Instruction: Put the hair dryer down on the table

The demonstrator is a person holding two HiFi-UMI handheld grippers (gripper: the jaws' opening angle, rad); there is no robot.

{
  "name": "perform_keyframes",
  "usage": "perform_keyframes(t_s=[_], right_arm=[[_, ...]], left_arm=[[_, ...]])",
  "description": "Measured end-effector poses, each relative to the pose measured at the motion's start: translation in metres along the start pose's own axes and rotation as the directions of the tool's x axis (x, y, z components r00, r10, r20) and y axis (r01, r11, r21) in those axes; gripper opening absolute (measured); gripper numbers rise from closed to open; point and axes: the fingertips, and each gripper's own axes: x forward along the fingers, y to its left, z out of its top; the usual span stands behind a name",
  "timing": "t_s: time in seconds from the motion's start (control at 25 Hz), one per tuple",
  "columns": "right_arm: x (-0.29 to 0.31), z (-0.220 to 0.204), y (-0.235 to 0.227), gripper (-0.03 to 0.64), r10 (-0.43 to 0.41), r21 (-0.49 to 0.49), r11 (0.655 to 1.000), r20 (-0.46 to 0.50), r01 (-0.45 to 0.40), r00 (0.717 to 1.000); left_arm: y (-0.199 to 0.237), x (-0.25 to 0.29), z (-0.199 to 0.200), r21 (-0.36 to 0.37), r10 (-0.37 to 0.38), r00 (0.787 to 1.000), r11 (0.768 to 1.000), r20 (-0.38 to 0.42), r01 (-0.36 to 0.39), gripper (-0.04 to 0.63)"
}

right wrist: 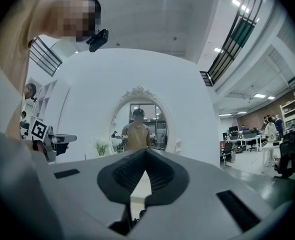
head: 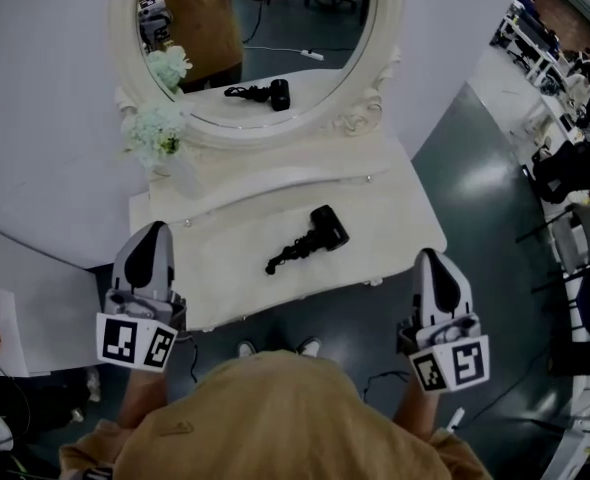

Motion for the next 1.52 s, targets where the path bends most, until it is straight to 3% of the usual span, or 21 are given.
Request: perform_keyframes(t_s=[0.44,1.52], right_arm=[[0.008,-0.002,0.008,0.003,0.030,-0.004,1.000,-0.013,-0.030,0.999],[-0.002,-0.014,0.002,0.002,-0.003,-0.004,1.000,-0.003,0.003,1.000]], left_arm=[[0.000,0.003,0.005,0.013,-0.004,1.000,1.000,0.014,0.004,0.003],[-0.011,0.001,-0.008,-0.002,-0.022,1.000,1.000,0.011,0.022,0.003]])
